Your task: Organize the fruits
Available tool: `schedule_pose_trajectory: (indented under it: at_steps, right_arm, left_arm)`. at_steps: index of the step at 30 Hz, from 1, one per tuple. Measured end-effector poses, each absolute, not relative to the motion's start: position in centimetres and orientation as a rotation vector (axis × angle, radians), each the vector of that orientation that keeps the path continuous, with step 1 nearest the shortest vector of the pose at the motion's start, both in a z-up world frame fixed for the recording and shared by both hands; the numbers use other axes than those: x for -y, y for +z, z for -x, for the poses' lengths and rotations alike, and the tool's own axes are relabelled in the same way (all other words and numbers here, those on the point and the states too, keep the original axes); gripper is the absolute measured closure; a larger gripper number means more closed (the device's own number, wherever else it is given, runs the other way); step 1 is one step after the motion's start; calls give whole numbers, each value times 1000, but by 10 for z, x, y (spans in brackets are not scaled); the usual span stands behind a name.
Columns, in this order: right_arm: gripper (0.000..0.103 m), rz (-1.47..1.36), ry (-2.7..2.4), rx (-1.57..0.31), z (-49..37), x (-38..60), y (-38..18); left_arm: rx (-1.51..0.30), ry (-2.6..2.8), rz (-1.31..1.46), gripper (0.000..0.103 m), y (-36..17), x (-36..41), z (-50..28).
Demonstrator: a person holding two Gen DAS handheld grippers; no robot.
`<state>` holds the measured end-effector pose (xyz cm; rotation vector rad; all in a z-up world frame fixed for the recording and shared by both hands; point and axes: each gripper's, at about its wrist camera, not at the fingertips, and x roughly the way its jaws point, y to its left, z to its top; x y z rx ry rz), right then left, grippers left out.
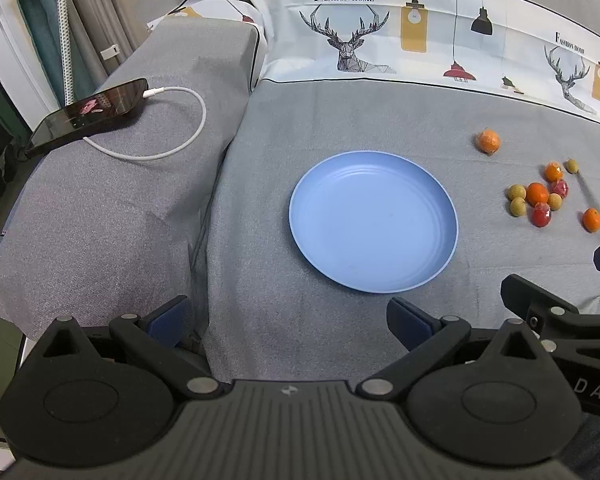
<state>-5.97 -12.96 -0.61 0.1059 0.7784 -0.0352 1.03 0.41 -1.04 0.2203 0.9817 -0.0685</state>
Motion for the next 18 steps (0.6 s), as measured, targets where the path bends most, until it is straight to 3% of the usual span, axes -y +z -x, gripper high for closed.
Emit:
schedule_pose_trajectory:
  at_steps: [18]
  right_arm:
    - [1, -112, -33, -785, 58, 127, -8]
  left_arm:
    - [-986, -68, -218, 0, -14, -6, -12]
